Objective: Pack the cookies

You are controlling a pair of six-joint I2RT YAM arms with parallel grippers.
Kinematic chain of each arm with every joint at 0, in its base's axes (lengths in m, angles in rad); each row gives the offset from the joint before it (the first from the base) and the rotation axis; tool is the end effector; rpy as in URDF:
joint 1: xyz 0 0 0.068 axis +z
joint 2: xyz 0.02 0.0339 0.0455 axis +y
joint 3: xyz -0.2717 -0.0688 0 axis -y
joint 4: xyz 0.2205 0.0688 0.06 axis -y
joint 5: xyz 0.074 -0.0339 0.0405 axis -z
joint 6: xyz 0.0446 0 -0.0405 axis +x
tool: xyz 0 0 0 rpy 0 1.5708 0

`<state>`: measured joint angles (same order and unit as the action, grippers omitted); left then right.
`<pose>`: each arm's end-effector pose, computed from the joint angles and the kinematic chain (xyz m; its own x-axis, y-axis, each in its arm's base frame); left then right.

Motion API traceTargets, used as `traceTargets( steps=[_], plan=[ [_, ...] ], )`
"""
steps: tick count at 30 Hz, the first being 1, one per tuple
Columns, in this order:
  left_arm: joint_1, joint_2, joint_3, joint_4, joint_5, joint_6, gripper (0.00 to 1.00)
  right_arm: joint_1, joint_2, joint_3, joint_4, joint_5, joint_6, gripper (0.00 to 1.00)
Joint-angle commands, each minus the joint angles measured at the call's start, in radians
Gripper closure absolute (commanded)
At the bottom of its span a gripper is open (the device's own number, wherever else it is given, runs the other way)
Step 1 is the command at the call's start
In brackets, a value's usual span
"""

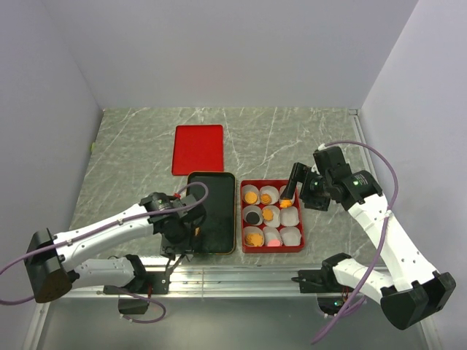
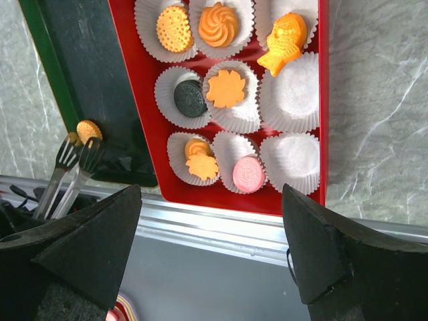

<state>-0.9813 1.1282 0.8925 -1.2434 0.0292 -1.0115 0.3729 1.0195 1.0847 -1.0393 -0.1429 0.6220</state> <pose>0.0784 -0.1195 0.2478 -0.9993 -0.0300 -0.0239 -0.0276 0.9953 -0.0930 0.1469 0.0643 0.3215 -0.8796 0.2752 -0.3880 0.0952 0.9010 0.4231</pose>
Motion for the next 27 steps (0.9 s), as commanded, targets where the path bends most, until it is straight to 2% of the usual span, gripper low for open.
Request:
traceTargets(
  steps=[1, 5, 11, 14, 18, 22, 23, 27],
  plan=[
    [-0.003, 0.018, 0.003, 0.027, 0.008, 0.011, 0.47, 0.008, -0.002, 0.030, 0.030, 0.008, -0.015, 0.08],
    [-0.003, 0.056, 0.008, 0.044, -0.006, 0.027, 0.47, 0.008, -0.002, 0.029, 0.031, 0.009, -0.016, 0.08],
    [-0.003, 0.094, 0.036, 0.058, -0.017, 0.045, 0.63, 0.008, -0.006, 0.030, 0.032, 0.012, -0.019, 0.08],
    [-0.002, 0.105, 0.103, 0.036, -0.026, 0.051, 0.64, 0.008, -0.006, 0.035, 0.032, 0.017, -0.019, 0.08],
    [0.006, 0.148, 0.297, -0.008, -0.075, 0.083, 0.65, 0.008, -0.001, 0.063, 0.016, 0.054, -0.024, 0.08],
    [0.006, 0.244, 0.505, -0.057, -0.106, 0.138, 0.67, 0.009, 0.001, 0.157, -0.021, 0.086, -0.015, 0.08],
    [0.006, 0.264, 0.581, -0.060, -0.106, 0.151, 0.68, 0.005, 0.001, 0.178, -0.039, 0.092, -0.010, 0.08],
    [-0.008, 0.356, 0.721, -0.011, -0.068, 0.215, 0.70, 0.000, 0.002, 0.291, -0.090, 0.124, 0.007, 0.07]
  ],
)
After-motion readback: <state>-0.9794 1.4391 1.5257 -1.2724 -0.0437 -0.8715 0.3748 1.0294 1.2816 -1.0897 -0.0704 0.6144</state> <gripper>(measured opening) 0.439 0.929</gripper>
